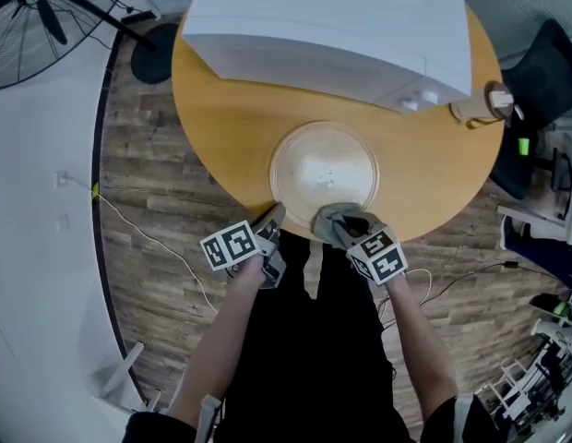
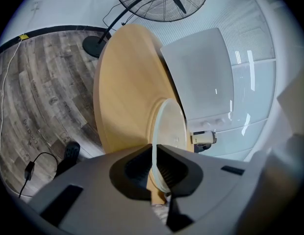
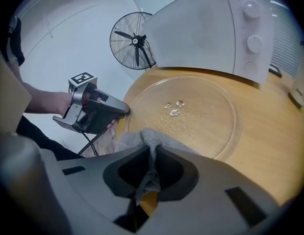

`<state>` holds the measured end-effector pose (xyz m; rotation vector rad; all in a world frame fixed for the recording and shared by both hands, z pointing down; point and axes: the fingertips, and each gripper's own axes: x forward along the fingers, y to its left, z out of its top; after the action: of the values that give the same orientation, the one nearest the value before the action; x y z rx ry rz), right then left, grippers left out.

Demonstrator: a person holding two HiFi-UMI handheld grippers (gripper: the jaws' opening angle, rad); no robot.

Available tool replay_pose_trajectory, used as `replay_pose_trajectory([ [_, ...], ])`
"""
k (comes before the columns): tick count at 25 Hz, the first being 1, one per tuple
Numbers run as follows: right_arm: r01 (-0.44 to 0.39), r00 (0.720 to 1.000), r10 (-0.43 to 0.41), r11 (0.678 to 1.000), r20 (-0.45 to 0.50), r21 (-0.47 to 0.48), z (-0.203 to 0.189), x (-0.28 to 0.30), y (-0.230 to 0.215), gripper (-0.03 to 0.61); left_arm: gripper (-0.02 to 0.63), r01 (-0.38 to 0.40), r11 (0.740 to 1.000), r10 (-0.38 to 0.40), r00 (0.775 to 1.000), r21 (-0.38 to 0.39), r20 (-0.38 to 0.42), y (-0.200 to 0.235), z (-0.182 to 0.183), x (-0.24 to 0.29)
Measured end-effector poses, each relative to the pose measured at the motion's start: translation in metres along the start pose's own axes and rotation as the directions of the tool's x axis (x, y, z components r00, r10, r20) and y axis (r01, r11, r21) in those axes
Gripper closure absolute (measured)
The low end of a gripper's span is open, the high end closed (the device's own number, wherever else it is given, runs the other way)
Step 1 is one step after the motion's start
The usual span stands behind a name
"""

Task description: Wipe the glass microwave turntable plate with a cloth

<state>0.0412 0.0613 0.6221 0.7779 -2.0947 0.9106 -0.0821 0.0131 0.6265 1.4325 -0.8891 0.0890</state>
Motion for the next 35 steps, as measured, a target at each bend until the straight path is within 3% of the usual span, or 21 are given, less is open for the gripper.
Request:
replay_pose_trajectory([
  [5, 0.071, 0.997, -0.071, 0.997, -0.006, 0.009, -0.003, -0.014, -0.029, 0.531, 0.591, 0.002, 1.0, -0.002, 1.0, 0.018, -0.003, -0.001, 0.0, 0.0],
  [11, 0.119, 0.992, -0.122, 0.988, 0.017, 0.099, -0.001, -0.027, -0.061, 0.528, 0.591, -0.004, 0.999, 0.005, 1.0, 0.042, -0.018, -0.002, -0.001, 0.001],
  [23, 0.262, 0.952, -0.29, 0.936, 0.096, 0.235, 0.041, -0.033, -0.127, 0.528, 0.589, -0.016, 0.996, 0.019, 0.999, 0.087, -0.036, -0.003, -0.002, 0.002],
  [30, 0.421, 0.889, -0.444, 0.889, 0.115, 0.181, 0.072, -0.029, -0.149, 0.529, 0.588, -0.018, 0.995, 0.022, 0.999, 0.097, -0.038, -0.003, -0.002, 0.003],
  [35, 0.443, 0.878, -0.461, 0.885, 0.13, 0.143, 0.1, -0.015, -0.155, 0.534, 0.588, -0.022, 0.995, 0.025, 0.999, 0.093, -0.034, -0.003, -0.002, 0.003],
])
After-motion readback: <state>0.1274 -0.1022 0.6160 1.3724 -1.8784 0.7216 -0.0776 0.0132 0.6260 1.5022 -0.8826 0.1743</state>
